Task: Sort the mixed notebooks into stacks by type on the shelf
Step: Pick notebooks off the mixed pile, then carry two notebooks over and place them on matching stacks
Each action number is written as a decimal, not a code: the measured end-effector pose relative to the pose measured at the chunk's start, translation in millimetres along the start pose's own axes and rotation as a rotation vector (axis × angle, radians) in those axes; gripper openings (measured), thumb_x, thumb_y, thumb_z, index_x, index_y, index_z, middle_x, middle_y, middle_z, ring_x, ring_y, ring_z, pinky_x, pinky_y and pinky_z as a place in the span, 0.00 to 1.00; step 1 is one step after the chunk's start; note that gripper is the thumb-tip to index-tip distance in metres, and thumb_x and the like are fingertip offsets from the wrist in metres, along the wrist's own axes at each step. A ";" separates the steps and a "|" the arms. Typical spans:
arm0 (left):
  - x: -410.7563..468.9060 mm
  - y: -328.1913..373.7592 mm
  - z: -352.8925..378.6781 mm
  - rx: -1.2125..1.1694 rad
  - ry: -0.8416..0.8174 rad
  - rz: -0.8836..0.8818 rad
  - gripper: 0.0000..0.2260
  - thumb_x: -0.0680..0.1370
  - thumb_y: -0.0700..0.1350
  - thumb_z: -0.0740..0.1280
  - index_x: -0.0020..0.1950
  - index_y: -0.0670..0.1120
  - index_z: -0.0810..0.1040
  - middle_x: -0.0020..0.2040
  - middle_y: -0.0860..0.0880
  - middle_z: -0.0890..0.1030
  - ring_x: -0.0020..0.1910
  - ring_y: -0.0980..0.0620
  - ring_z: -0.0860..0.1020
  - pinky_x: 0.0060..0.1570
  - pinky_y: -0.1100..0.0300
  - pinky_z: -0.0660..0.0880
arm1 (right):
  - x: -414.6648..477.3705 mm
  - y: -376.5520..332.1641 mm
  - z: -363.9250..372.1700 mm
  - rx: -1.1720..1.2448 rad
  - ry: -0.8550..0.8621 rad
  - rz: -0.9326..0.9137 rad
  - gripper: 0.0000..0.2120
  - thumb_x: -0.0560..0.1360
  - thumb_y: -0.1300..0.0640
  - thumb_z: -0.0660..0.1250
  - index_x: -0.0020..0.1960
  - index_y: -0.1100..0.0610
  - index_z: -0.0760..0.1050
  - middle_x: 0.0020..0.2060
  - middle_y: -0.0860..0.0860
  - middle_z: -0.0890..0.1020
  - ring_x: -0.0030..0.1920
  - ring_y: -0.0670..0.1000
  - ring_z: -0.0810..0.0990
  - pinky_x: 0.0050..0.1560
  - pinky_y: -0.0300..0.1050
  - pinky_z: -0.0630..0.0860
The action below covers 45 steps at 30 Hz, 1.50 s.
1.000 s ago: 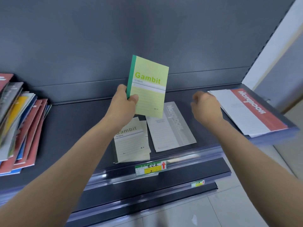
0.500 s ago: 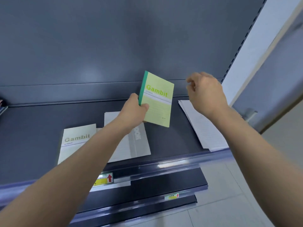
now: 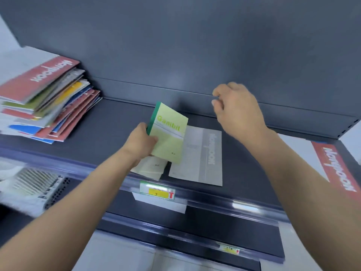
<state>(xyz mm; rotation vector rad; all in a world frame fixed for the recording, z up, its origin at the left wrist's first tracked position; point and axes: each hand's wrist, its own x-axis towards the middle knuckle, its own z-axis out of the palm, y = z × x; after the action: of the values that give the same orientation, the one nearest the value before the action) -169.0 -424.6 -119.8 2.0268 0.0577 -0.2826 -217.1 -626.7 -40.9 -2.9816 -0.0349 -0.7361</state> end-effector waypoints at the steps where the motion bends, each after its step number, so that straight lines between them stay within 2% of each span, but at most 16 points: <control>1: 3.5 -7.7 -9.1 0.021 -0.005 -0.044 0.06 0.78 0.36 0.61 0.54 0.42 0.67 0.52 0.42 0.74 0.44 0.47 0.75 0.30 0.57 0.76 | 3.1 -9.9 1.0 0.008 0.000 -0.011 0.11 0.79 0.59 0.57 0.56 0.63 0.73 0.49 0.59 0.76 0.52 0.59 0.72 0.48 0.50 0.67; 3: 11.7 -21.0 -25.4 0.073 -0.019 -0.110 0.03 0.78 0.35 0.60 0.51 0.40 0.68 0.51 0.41 0.75 0.45 0.43 0.76 0.32 0.52 0.78 | 9.1 -29.6 2.4 0.013 -0.005 -0.022 0.11 0.79 0.59 0.58 0.56 0.63 0.73 0.49 0.59 0.76 0.52 0.60 0.72 0.48 0.51 0.67; 4: 15.4 -26.1 -32.5 0.101 -0.029 -0.130 0.01 0.78 0.35 0.60 0.48 0.40 0.69 0.51 0.40 0.75 0.46 0.41 0.77 0.37 0.47 0.80 | 11.8 -38.9 3.2 0.004 -0.009 -0.022 0.11 0.79 0.59 0.58 0.56 0.63 0.73 0.50 0.59 0.76 0.52 0.60 0.72 0.49 0.50 0.67; 6: 24.9 -35.2 -43.2 0.166 -0.068 -0.153 0.05 0.77 0.35 0.61 0.42 0.41 0.70 0.49 0.39 0.77 0.47 0.39 0.78 0.45 0.42 0.79 | 16.2 -55.8 4.0 -0.018 -0.025 -0.005 0.11 0.79 0.58 0.57 0.57 0.63 0.72 0.51 0.58 0.76 0.53 0.59 0.71 0.50 0.50 0.67; 11: 39.5 -43.5 -58.3 0.434 -0.188 -0.077 0.10 0.75 0.43 0.68 0.38 0.44 0.70 0.42 0.46 0.77 0.44 0.44 0.80 0.41 0.52 0.81 | 21.1 -92.2 7.6 -0.067 -0.065 0.077 0.13 0.80 0.56 0.56 0.59 0.61 0.71 0.53 0.58 0.75 0.54 0.59 0.71 0.52 0.50 0.67; 14: 42.2 -47.2 -64.3 0.666 -0.225 0.043 0.13 0.73 0.50 0.70 0.39 0.45 0.69 0.40 0.48 0.77 0.42 0.45 0.78 0.39 0.57 0.75 | 21.7 -110.6 10.5 -0.089 -0.076 0.134 0.13 0.79 0.55 0.57 0.60 0.61 0.71 0.52 0.57 0.75 0.55 0.58 0.71 0.51 0.49 0.67; 16: 43.4 -50.7 -66.6 0.710 -0.260 0.093 0.16 0.73 0.52 0.70 0.38 0.46 0.66 0.38 0.50 0.73 0.40 0.48 0.74 0.36 0.59 0.70 | 22.5 -121.4 12.4 -0.091 -0.070 0.152 0.12 0.79 0.56 0.58 0.58 0.61 0.71 0.51 0.58 0.76 0.54 0.59 0.71 0.50 0.48 0.66; 19: 44.9 -49.9 -72.8 0.720 -0.265 0.161 0.15 0.73 0.52 0.70 0.43 0.45 0.66 0.39 0.50 0.72 0.40 0.48 0.72 0.36 0.59 0.68 | 29.5 -136.7 15.1 -0.088 -0.066 0.140 0.11 0.79 0.57 0.59 0.58 0.62 0.72 0.50 0.58 0.76 0.53 0.59 0.71 0.50 0.49 0.66; 22: 47.6 -40.0 -90.5 0.703 -0.172 0.256 0.14 0.75 0.51 0.68 0.48 0.43 0.69 0.44 0.47 0.75 0.43 0.46 0.73 0.38 0.57 0.68 | 45.0 -148.9 18.4 -0.080 -0.075 0.106 0.12 0.79 0.56 0.58 0.58 0.61 0.72 0.51 0.58 0.76 0.54 0.59 0.71 0.51 0.50 0.67; 26: 50.2 -15.2 -133.8 0.686 0.096 0.397 0.14 0.77 0.49 0.67 0.54 0.40 0.71 0.52 0.43 0.76 0.50 0.42 0.76 0.42 0.54 0.69 | 78.5 -168.3 26.3 0.006 -0.041 0.010 0.13 0.79 0.55 0.58 0.61 0.59 0.71 0.53 0.56 0.76 0.56 0.58 0.71 0.54 0.49 0.66; 30: 48.8 -0.4 -196.7 0.742 0.417 0.492 0.12 0.77 0.47 0.66 0.54 0.41 0.72 0.53 0.42 0.76 0.51 0.42 0.75 0.43 0.55 0.66 | 117.7 -205.5 38.8 0.121 -0.010 -0.108 0.14 0.79 0.55 0.58 0.62 0.58 0.71 0.56 0.55 0.75 0.58 0.56 0.70 0.56 0.48 0.66; 33: 41.9 0.1 -244.0 0.798 0.584 0.529 0.11 0.77 0.46 0.65 0.55 0.41 0.73 0.52 0.41 0.76 0.51 0.41 0.73 0.47 0.52 0.67 | 140.3 -240.3 47.2 0.180 0.000 -0.212 0.14 0.80 0.54 0.57 0.62 0.57 0.70 0.56 0.53 0.75 0.58 0.55 0.70 0.55 0.46 0.65; 36: 36.1 -2.3 -282.5 0.866 0.657 0.583 0.11 0.77 0.45 0.66 0.56 0.40 0.74 0.52 0.41 0.76 0.51 0.40 0.73 0.49 0.47 0.70 | 155.1 -271.2 52.2 0.223 0.006 -0.291 0.13 0.80 0.54 0.57 0.61 0.58 0.71 0.55 0.53 0.75 0.58 0.54 0.71 0.55 0.47 0.67; 40: 35.6 -10.1 -326.4 0.883 0.723 0.640 0.12 0.76 0.43 0.68 0.57 0.39 0.75 0.52 0.39 0.77 0.51 0.39 0.74 0.49 0.47 0.71 | 173.3 -306.5 62.3 0.255 0.001 -0.332 0.13 0.80 0.53 0.58 0.60 0.57 0.72 0.55 0.52 0.76 0.56 0.52 0.72 0.52 0.45 0.68; 45: 57.8 -33.1 -375.8 0.878 0.704 0.605 0.12 0.76 0.43 0.68 0.57 0.39 0.75 0.52 0.40 0.77 0.50 0.39 0.74 0.49 0.45 0.73 | 189.6 -350.6 87.0 0.298 -0.087 -0.223 0.13 0.79 0.51 0.60 0.58 0.58 0.73 0.53 0.53 0.77 0.53 0.53 0.75 0.50 0.45 0.71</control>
<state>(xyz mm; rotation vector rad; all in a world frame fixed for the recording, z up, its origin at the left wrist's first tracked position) -52.7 -81.4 0.2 2.7771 -0.2864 0.9476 -22.6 -269.6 -7.4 -2.7461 -0.4475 -0.5615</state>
